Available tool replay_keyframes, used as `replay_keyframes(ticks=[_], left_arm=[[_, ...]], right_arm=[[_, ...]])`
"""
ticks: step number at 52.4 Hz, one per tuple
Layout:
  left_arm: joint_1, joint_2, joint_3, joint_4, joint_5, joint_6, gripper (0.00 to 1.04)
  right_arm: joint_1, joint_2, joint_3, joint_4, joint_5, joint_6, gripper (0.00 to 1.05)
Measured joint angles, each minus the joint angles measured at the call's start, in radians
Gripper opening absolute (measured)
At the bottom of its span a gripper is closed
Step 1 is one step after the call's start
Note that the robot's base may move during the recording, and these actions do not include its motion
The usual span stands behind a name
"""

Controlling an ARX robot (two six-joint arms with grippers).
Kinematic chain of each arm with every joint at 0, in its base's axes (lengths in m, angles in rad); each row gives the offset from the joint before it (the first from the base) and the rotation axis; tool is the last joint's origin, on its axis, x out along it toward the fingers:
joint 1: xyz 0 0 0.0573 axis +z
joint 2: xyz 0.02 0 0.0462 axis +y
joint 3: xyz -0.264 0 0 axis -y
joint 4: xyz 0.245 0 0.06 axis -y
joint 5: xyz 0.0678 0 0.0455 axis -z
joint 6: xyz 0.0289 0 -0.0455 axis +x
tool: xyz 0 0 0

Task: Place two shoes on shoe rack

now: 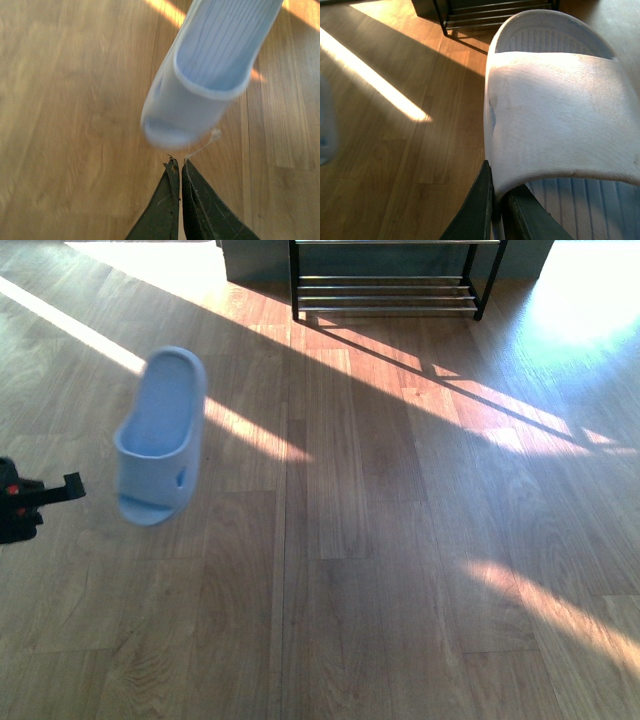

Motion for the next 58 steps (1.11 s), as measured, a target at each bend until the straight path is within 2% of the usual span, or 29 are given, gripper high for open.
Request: replay_keyframes(ticks=[11, 17, 27, 37, 47, 53, 58], left_arm=[[0.014, -0.021, -0.034, 0.068, -0.031, -0.190, 0.02], [-0.008, -0.010, -0.042, 0.068, -0.040, -0.257, 0.02], [-0.035, 0.029, -0.053, 0.063, -0.034, -0.287, 0.02], [-0.027, 0.029, -0.053, 0.024, -0.040, -0.238, 0.02], [-0.027, 0.029, -0.054, 0.010, -0.061, -0.188, 0.38], [-0.027, 0.029, -0.054, 0.010, -0.061, -0.184, 0.63], [-0.027, 0.029, -0.054, 0.010, -0.061, -0.183, 0.77]], right_arm=[[0.002, 0.000, 0.000, 0.000, -0.003, 0.000, 0.01], [0.001, 0.000, 0.000, 0.000, -0.001, 0.000, 0.01], [0.002, 0.000, 0.000, 0.000, 0.000, 0.000, 0.01], [0.002, 0.000, 0.000, 0.000, -0.002, 0.000, 0.01], [0.002, 0.000, 0.000, 0.000, -0.002, 0.000, 0.01], [0.002, 0.000, 0.000, 0.000, -0.001, 0.000, 0.01], [0.002, 0.000, 0.000, 0.000, -0.001, 0.000, 0.01]])
